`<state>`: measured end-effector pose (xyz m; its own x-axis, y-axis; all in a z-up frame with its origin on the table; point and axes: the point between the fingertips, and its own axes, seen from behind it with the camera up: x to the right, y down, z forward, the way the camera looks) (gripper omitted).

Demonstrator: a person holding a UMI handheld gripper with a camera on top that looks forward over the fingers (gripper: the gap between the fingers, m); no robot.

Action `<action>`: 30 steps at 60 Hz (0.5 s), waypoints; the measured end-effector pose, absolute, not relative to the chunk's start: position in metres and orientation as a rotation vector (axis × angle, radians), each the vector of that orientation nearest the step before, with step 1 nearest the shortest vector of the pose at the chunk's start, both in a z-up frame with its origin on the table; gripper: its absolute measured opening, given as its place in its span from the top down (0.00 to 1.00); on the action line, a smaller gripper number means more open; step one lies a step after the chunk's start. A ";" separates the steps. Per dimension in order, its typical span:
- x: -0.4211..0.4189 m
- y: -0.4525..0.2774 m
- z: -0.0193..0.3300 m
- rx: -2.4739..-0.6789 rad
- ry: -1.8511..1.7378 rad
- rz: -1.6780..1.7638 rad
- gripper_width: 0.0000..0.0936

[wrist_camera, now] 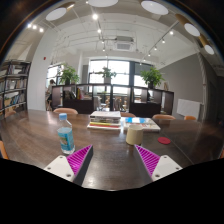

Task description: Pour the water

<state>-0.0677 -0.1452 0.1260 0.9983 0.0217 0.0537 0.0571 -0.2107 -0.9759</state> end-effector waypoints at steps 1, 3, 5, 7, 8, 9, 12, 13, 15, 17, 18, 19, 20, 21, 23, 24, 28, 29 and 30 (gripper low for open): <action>-0.068 -0.145 0.126 -1.784 -0.063 -0.036 0.10; -0.070 -0.146 0.125 -1.783 -0.073 -0.041 0.11; -0.075 -0.147 0.124 -1.779 -0.081 -0.043 0.11; -0.083 -0.147 0.121 -1.779 -0.090 -0.037 0.10; -0.088 -0.148 0.119 -1.780 -0.094 -0.031 0.11; -0.090 -0.148 0.118 -1.780 -0.098 -0.024 0.11; -0.117 -0.148 0.110 -1.777 -0.115 0.005 0.11; -0.126 -0.147 0.108 -1.777 -0.121 0.015 0.11; -0.143 -0.145 0.102 -1.779 -0.135 0.036 0.10; -0.160 -0.142 0.097 -1.781 -0.147 0.054 0.10; -0.167 -0.140 0.095 -1.780 -0.153 0.062 0.10; -0.175 -0.138 0.094 -1.779 -0.160 0.070 0.10; -0.184 -0.135 0.092 -1.778 -0.165 0.078 0.10; -0.192 -0.132 0.090 -1.776 -0.170 0.086 0.10; -0.209 -0.124 0.087 -1.770 -0.179 0.099 0.10; -0.216 -0.121 0.086 -1.768 -0.183 0.104 0.10; -0.238 -0.105 0.085 -1.758 -0.192 0.118 0.10; -0.242 -0.100 0.085 -1.754 -0.193 0.119 0.10; -0.245 -0.096 0.085 -1.752 -0.192 0.118 0.10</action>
<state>-0.2450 -0.0956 0.0847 0.9805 0.1947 0.0275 0.0634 -0.1803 -0.9816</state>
